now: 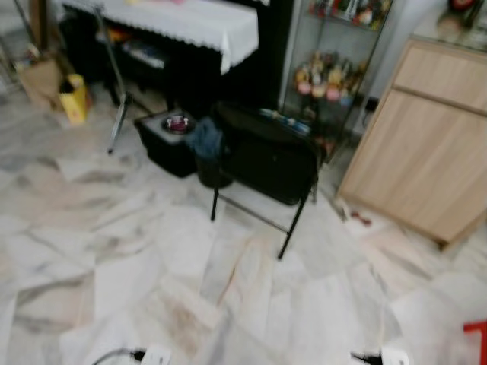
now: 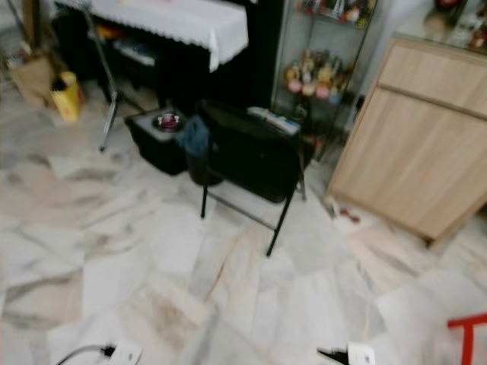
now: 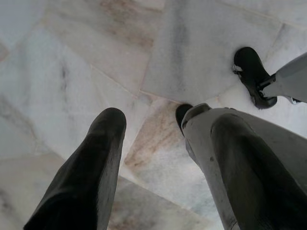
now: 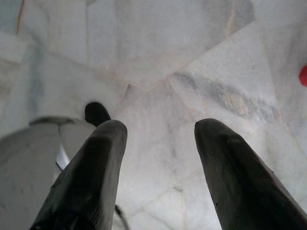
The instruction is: Hang keys on a hook
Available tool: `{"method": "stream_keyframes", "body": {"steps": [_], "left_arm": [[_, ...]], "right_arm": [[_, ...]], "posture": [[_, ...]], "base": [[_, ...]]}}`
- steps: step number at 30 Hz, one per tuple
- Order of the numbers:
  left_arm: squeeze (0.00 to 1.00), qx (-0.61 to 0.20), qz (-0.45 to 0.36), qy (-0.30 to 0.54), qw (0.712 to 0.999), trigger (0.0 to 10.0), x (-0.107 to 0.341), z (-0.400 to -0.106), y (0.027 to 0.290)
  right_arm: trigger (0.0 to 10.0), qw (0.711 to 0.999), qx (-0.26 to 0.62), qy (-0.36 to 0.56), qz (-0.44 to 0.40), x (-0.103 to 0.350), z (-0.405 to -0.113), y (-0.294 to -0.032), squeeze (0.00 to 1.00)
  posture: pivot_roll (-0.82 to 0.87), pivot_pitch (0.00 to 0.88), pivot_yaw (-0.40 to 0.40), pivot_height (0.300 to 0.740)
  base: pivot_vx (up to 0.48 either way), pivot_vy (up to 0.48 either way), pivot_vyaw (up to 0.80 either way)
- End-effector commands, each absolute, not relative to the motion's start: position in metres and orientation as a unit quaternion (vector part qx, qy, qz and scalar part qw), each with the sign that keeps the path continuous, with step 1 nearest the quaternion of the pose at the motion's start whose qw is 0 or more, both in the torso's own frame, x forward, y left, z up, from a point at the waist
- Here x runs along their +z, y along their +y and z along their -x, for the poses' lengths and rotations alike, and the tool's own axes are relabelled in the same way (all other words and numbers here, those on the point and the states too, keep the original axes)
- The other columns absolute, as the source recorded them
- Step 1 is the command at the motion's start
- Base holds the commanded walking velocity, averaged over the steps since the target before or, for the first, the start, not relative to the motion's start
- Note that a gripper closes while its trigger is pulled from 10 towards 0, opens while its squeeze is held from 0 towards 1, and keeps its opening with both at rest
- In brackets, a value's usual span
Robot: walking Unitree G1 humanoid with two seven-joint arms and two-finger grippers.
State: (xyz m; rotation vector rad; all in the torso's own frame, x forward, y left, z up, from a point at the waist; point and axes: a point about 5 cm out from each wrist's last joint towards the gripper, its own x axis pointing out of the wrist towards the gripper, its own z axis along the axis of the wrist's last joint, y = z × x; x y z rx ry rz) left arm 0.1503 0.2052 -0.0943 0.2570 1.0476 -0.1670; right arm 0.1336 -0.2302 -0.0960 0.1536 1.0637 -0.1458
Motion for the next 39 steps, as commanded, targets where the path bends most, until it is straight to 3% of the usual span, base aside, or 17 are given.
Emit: {"method": "stream_keyframes", "body": {"steps": [1, 35, 39], "left_arm": [[0.0, -0.08, -0.125, 0.51, 0.848, 10.0, -0.0973, -0.1424, 0.2062], [0.0, -0.076, -0.121, 0.51, 0.848, 10.0, -0.0974, -0.1428, 0.2051], [0.0, -0.077, -0.121, 0.51, 0.848, 10.0, -0.0975, -0.1426, 0.205]], "right_arm": [[10.0, 0.854, -0.073, 0.509, -0.075, -0.0971, -0.1298, -0.2312, 0.0], [10.0, 0.857, -0.066, 0.506, -0.071, -0.0961, -0.1314, -0.2322, 0.0], [10.0, 0.86, -0.065, 0.5, -0.073, -0.0956, -0.1322, -0.2322, 0.0]], "posture": [[-0.04, 0.051, -0.032, 0.74], [-0.04, 0.064, -0.038, 0.74], [-0.05, 0.065, -0.039, 0.74]], "base": [[0.0, -0.307, -0.79], [0.0, -0.009, -0.79], [0.0, 0.0, -0.17]]}}
